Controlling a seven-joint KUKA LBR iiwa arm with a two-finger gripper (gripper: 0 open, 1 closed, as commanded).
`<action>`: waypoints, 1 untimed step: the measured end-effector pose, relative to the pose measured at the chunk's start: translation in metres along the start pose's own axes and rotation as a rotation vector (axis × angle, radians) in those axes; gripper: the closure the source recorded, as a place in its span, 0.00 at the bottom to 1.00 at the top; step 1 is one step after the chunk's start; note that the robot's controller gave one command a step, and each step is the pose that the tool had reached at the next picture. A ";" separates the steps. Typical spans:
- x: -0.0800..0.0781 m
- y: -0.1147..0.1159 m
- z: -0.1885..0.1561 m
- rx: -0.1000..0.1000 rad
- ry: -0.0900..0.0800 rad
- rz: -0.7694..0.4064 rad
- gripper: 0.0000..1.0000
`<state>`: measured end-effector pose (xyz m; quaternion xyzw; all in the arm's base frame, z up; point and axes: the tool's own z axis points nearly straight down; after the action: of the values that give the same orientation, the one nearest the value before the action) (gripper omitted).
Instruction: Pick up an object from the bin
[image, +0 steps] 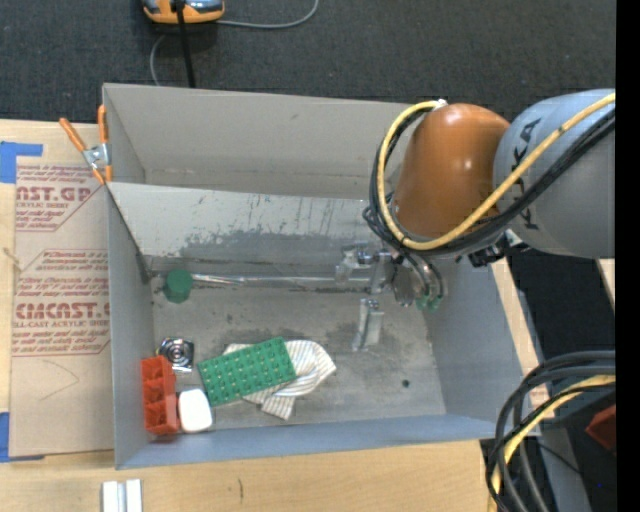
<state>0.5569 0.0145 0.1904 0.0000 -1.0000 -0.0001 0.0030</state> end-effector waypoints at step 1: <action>-0.002 0.000 -0.005 0.000 -0.008 0.000 0.00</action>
Offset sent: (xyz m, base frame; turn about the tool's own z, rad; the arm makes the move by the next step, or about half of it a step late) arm -0.0573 0.0597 -0.0785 -0.0254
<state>0.5585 0.0146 0.1950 -0.0001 -1.0000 -0.0003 -0.0008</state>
